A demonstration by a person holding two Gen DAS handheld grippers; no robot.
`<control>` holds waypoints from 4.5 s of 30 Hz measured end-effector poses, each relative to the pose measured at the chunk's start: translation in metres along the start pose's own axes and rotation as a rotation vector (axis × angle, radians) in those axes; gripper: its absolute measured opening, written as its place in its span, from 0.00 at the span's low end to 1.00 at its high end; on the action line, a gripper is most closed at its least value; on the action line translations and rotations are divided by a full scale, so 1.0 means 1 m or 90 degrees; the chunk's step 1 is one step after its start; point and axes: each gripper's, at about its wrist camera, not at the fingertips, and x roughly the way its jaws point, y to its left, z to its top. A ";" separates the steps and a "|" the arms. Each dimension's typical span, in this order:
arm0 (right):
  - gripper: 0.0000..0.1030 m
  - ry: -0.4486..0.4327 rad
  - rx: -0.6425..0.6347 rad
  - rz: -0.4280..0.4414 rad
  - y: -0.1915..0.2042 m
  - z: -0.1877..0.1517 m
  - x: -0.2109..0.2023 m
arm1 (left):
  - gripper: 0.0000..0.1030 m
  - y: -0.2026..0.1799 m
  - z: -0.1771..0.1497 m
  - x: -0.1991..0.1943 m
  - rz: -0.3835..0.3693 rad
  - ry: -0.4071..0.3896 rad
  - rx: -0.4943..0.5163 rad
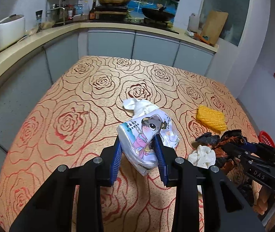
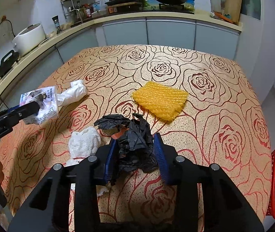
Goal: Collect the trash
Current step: 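Grasp the printed plastic bag with the left tool while the right tool grasps the black plastic bag, then carry the printed bag and black bag to the red basket and open both tools, then move both tools back over the table toward the remaining trash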
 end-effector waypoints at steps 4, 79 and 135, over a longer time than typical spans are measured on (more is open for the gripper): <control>0.34 -0.014 0.006 0.002 -0.001 0.001 -0.009 | 0.31 0.005 0.003 -0.007 0.007 -0.009 -0.006; 0.34 -0.212 0.319 -0.285 -0.249 -0.103 -0.226 | 0.31 -0.369 -0.002 -0.024 -0.283 -0.069 0.314; 0.56 -0.181 0.280 -0.232 -0.212 -0.082 -0.180 | 0.65 -0.297 0.008 -0.001 -0.230 -0.005 0.225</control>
